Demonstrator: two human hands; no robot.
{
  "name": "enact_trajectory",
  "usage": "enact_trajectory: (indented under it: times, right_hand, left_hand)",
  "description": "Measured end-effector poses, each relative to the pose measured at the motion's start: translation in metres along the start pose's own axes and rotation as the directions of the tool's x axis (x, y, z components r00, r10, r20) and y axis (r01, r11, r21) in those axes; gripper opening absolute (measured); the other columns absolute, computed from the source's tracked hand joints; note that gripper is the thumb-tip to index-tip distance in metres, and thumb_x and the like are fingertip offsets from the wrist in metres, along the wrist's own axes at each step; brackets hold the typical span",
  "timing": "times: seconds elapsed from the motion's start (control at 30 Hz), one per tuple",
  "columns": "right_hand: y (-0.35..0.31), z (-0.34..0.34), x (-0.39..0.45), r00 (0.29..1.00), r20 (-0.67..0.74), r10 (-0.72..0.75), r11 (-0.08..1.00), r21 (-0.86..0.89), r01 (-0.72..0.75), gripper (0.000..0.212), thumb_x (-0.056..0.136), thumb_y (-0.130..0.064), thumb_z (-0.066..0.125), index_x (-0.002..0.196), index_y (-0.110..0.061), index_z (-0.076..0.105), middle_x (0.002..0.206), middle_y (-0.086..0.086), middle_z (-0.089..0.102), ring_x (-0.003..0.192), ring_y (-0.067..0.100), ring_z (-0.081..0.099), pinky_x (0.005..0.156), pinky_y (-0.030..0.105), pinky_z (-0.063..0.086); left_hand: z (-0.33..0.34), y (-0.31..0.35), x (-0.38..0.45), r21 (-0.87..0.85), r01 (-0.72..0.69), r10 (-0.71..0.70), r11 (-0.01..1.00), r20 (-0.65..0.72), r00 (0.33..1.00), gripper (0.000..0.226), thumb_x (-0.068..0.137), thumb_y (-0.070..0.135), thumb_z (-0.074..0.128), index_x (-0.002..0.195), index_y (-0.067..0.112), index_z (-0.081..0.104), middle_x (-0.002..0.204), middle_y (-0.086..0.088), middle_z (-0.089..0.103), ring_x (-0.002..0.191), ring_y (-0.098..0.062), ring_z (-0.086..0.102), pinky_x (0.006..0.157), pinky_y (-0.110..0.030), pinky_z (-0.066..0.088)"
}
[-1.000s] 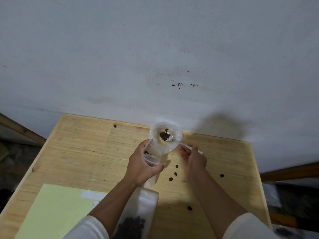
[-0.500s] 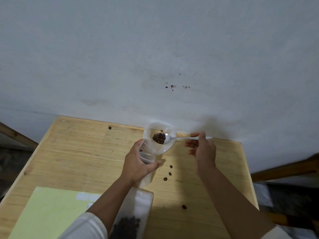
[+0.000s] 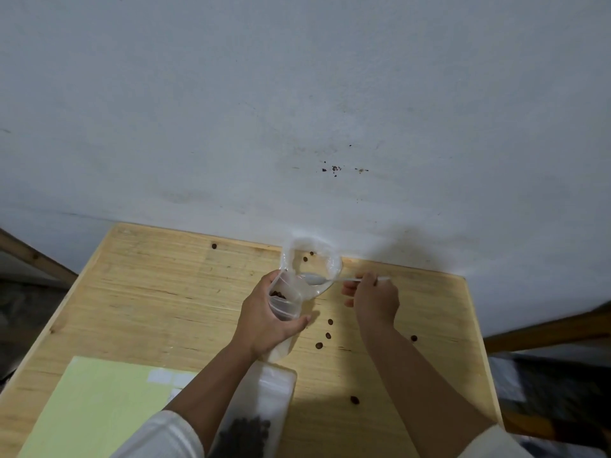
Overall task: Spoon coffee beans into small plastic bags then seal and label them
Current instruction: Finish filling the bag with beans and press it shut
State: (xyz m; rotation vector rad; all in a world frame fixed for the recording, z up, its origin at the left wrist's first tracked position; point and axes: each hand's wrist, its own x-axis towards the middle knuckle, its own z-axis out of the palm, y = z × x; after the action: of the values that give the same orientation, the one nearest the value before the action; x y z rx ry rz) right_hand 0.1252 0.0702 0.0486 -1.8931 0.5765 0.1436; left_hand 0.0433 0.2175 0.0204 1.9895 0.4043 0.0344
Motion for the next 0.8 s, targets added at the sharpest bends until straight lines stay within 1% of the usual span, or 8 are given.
enact_trajectory:
  times: [0.1, 0.17, 0.27, 0.37, 0.47, 0.67, 0.73, 0.8]
  right_hand:
    - [0.005, 0.011, 0.004, 0.987, 0.036, 0.159, 0.984, 0.071, -0.161, 0.029, 0.094, -0.01, 0.036, 0.074, -0.008, 0.056, 0.062, 0.006, 0.067, 0.049, 0.018, 0.062, 0.047, 0.023, 0.049]
    - [0.007, 0.018, 0.009, 0.968, 0.05, 0.246, 0.962, 0.112, -0.251, 0.029, 0.094, -0.009, 0.037, 0.071, -0.008, 0.054, 0.061, 0.008, 0.066, 0.047, 0.017, 0.062, 0.046, 0.023, 0.05]
    - [0.009, 0.027, 0.016, 0.937, 0.056, 0.344, 0.922, 0.172, -0.348, 0.025, 0.095, -0.009, 0.038, 0.079, -0.003, 0.057, 0.06, 0.01, 0.065, 0.043, 0.014, 0.06, 0.037, 0.017, 0.047]
    - [0.011, 0.034, 0.024, 0.9, 0.063, 0.432, 0.856, 0.287, -0.431, 0.022, 0.096, -0.01, 0.041, 0.091, 0.002, 0.059, 0.067, 0.013, 0.067, 0.051, 0.018, 0.064, 0.04, 0.019, 0.05]
    - [0.012, 0.037, 0.027, 0.88, 0.069, 0.469, 0.798, 0.393, -0.456, 0.02, 0.096, -0.009, 0.042, 0.096, 0.003, 0.059, 0.074, 0.016, 0.069, 0.058, 0.02, 0.067, 0.045, 0.021, 0.053]
    - [0.014, 0.043, 0.023, 0.892, 0.022, 0.451, 0.75, 0.532, -0.393, 0.022, 0.095, -0.009, 0.036, 0.093, -0.002, 0.057, 0.077, 0.014, 0.069, 0.056, 0.016, 0.066, 0.049, 0.02, 0.053]
    - [0.014, 0.045, 0.021, 0.887, 0.027, 0.462, 0.722, 0.57, -0.393, 0.023, 0.095, -0.008, 0.034, 0.089, -0.004, 0.056, 0.082, 0.016, 0.069, 0.062, 0.019, 0.067, 0.048, 0.019, 0.052]
    - [0.012, 0.043, 0.018, 0.879, 0.062, 0.473, 0.688, 0.597, -0.412, 0.026, 0.096, -0.006, 0.03, 0.094, 0.0, 0.055, 0.091, 0.018, 0.067, 0.076, 0.024, 0.068, 0.056, 0.021, 0.052]
  left_hand:
    - [0.001, -0.004, 0.001, 0.01, 0.001, -0.001, 1.0, 0.008, 1.0, 0.102, 0.05, 0.058, 0.081, 0.137, 0.026, 0.039, 0.125, 0.017, 0.047, 0.113, -0.002, 0.045, 0.086, -0.006, 0.033]
    - [0.002, -0.009, 0.002, 0.025, -0.009, 0.009, 1.0, 0.007, 1.0, 0.096, 0.055, 0.048, 0.085, 0.136, 0.026, 0.039, 0.127, 0.015, 0.049, 0.116, -0.003, 0.046, 0.089, -0.011, 0.035]
    - [0.001, -0.014, 0.003, 0.03, -0.007, 0.007, 1.0, 0.002, 1.0, 0.095, 0.056, 0.043, 0.086, 0.137, 0.027, 0.04, 0.126, 0.015, 0.05, 0.115, -0.002, 0.047, 0.088, -0.009, 0.036]
    - [-0.001, -0.014, 0.004, 0.025, -0.009, 0.009, 1.0, -0.02, 1.0, 0.093, 0.056, 0.042, 0.087, 0.135, 0.028, 0.04, 0.121, 0.02, 0.049, 0.111, -0.001, 0.048, 0.084, -0.003, 0.034]
    - [-0.002, -0.014, 0.004, 0.017, -0.009, 0.01, 1.0, -0.031, 0.999, 0.091, 0.056, 0.041, 0.087, 0.134, 0.028, 0.04, 0.119, 0.022, 0.048, 0.11, -0.001, 0.048, 0.083, -0.004, 0.035]
    - [-0.003, -0.013, 0.003, 0.02, 0.005, -0.005, 1.0, -0.033, 0.999, 0.091, 0.056, 0.044, 0.085, 0.134, 0.027, 0.04, 0.117, 0.022, 0.047, 0.109, 0.0, 0.047, 0.079, 0.0, 0.034]
    - [-0.003, -0.012, 0.002, 0.014, 0.008, -0.008, 1.0, -0.031, 0.999, 0.092, 0.055, 0.046, 0.084, 0.133, 0.027, 0.04, 0.117, 0.022, 0.047, 0.108, 0.001, 0.047, 0.078, 0.002, 0.034]
    - [-0.003, -0.011, 0.002, 0.01, 0.012, -0.012, 1.0, -0.026, 1.0, 0.091, 0.055, 0.047, 0.084, 0.133, 0.027, 0.04, 0.117, 0.022, 0.048, 0.107, 0.001, 0.047, 0.077, 0.003, 0.034]
